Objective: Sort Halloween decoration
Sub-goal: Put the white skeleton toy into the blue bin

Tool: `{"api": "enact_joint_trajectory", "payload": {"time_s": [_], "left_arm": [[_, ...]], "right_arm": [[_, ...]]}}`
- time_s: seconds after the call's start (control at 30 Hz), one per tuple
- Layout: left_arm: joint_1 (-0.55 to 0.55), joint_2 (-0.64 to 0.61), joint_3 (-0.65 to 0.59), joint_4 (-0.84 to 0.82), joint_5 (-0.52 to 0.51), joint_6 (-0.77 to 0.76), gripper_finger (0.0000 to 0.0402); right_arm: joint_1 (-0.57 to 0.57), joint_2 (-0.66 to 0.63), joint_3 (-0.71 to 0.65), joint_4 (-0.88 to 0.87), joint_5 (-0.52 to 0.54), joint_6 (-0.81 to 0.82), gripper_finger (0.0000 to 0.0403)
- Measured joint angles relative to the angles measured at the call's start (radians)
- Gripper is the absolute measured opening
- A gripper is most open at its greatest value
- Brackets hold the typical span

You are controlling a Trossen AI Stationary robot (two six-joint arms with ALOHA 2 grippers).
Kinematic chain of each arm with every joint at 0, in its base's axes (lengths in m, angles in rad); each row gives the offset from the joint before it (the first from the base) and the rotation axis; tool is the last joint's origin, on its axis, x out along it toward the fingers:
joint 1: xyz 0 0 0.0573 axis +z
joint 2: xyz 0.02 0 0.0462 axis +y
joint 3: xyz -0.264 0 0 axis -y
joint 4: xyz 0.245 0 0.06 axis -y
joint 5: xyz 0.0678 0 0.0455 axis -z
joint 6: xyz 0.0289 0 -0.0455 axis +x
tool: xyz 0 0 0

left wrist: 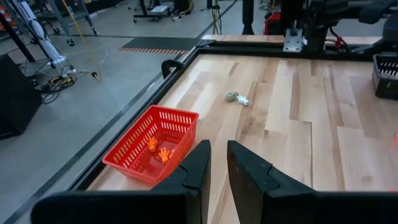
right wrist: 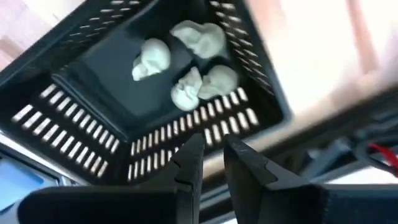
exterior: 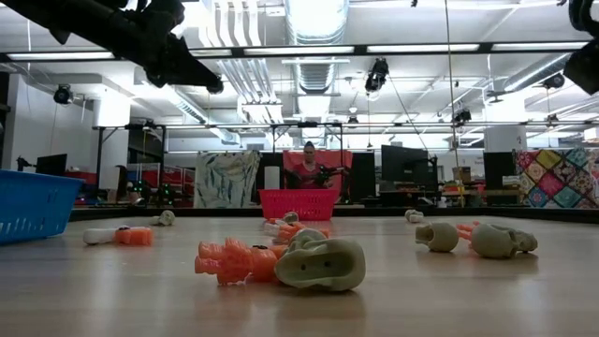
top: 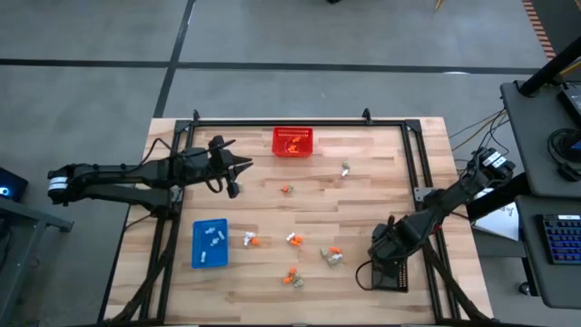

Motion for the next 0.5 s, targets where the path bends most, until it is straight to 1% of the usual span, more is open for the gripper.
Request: {"api": "enact_joint_trajectory", "payload": {"time_s": [0.1,0.2,0.3,0.4,0.5], "left_arm": [[0.0,0.0,0.0,0.014,0.0,-0.003,0.0036],[0.0,0.0,0.0,0.03,0.009,-0.01,0.0036],[0.0,0.0,0.0,0.042,0.043,-0.03,0.0036],[0.0,0.0,0.0,0.053,0.086,-0.056,0.0036],[-0.001,0.0,0.0,0.054,0.12,-0.078,0.0036]], "right_arm": [[-0.03,0.0,0.049,-0.064,0.002,-0.051,0.0053],[-0.071,-0.001,0.113,-0.1,0.053,-0.119,0.0053],[-0.117,-0.002,0.176,-0.098,0.172,-0.224,0.0053],[-0.168,-0.002,0.225,-0.058,0.303,-0.352,0.0053],[-0.221,-0.002,0.252,0.021,0.387,-0.511,0.0053]]}}
